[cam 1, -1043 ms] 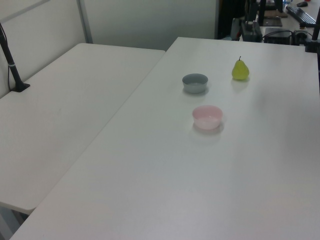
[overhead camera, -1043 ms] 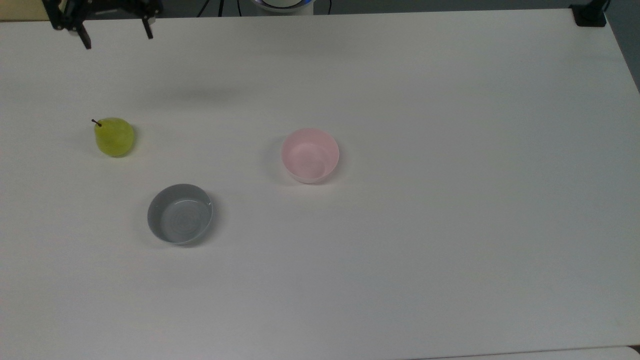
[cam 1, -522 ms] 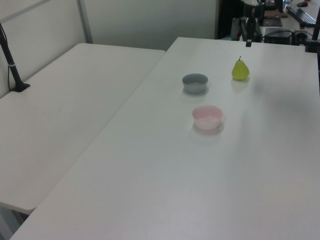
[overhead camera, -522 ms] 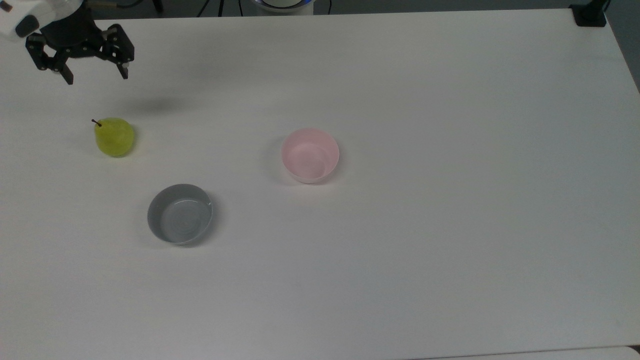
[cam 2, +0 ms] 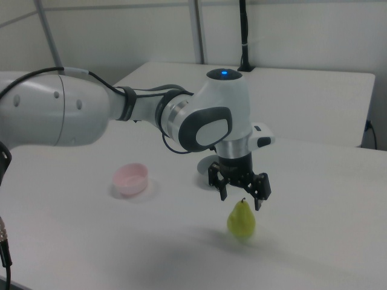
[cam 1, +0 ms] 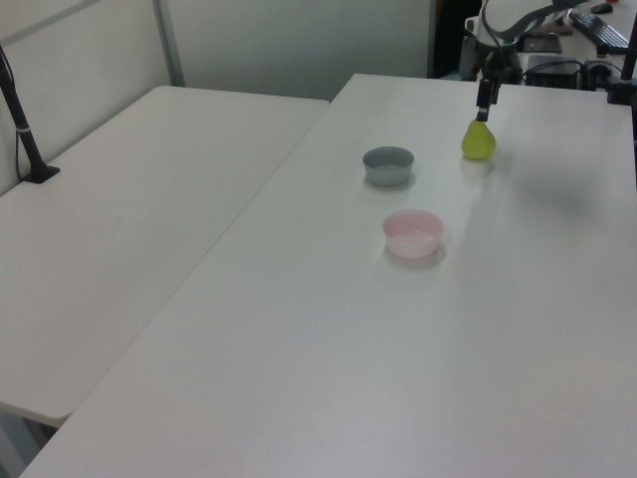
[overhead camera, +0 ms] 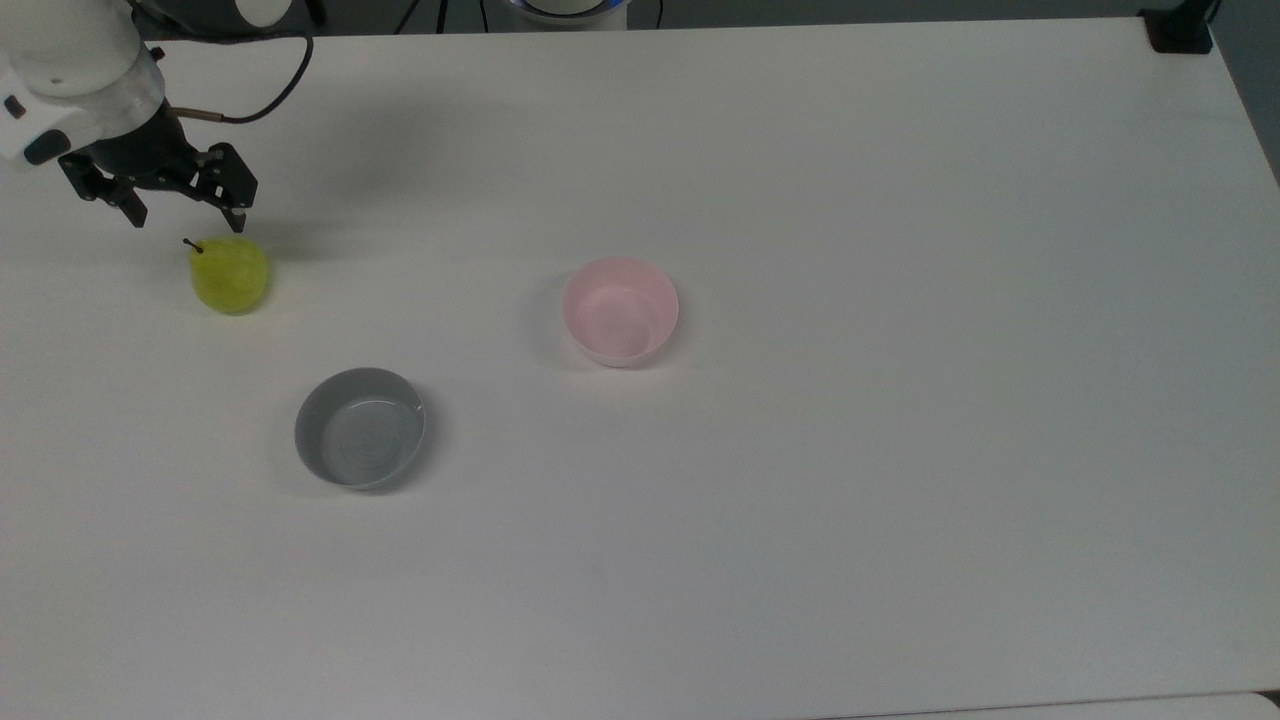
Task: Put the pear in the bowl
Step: 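Move the open gripper over the yellow-green pear and lower it, then close the gripper around the pear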
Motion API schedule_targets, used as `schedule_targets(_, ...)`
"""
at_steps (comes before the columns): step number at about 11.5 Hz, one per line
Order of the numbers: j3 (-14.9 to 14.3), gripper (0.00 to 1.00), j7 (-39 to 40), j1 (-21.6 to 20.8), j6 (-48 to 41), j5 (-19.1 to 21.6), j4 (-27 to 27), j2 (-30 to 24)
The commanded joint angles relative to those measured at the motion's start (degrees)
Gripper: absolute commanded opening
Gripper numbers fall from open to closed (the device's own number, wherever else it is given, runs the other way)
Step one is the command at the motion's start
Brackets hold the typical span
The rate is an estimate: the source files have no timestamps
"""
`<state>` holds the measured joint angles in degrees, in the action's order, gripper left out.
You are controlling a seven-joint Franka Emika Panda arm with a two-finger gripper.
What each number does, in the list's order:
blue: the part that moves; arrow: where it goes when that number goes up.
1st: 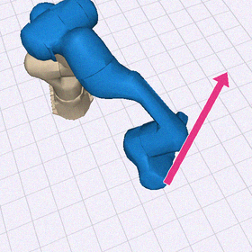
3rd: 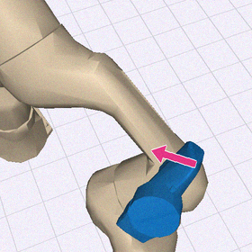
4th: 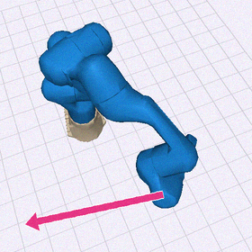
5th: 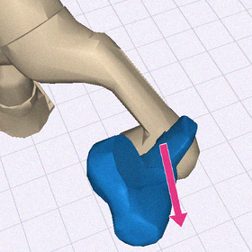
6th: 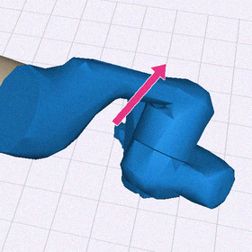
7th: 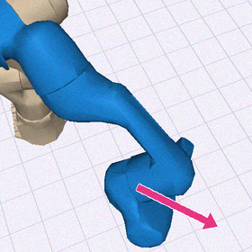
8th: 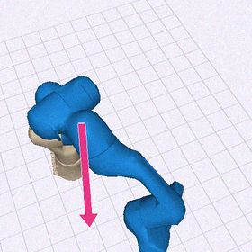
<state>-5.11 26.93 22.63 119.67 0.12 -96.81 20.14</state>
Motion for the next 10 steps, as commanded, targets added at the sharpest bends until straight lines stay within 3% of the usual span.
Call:
schedule_targets(1, 0.36, 1.00, -4.07, -0.39, 2.84, -0.82, -0.14, 1.56)
schedule_targets(5, 0.54, 1.00, -5.49, -1.01, 6.10, -1.17, -0.40, 4.38)
schedule_targets(8, 0.63, 0.98, -5.49, -1.62, 6.28, -3.89, -1.45, 5.35)
schedule_targets(10, 0.63, 0.66, -5.49, -1.62, 6.28, -4.51, -2.07, 5.27)
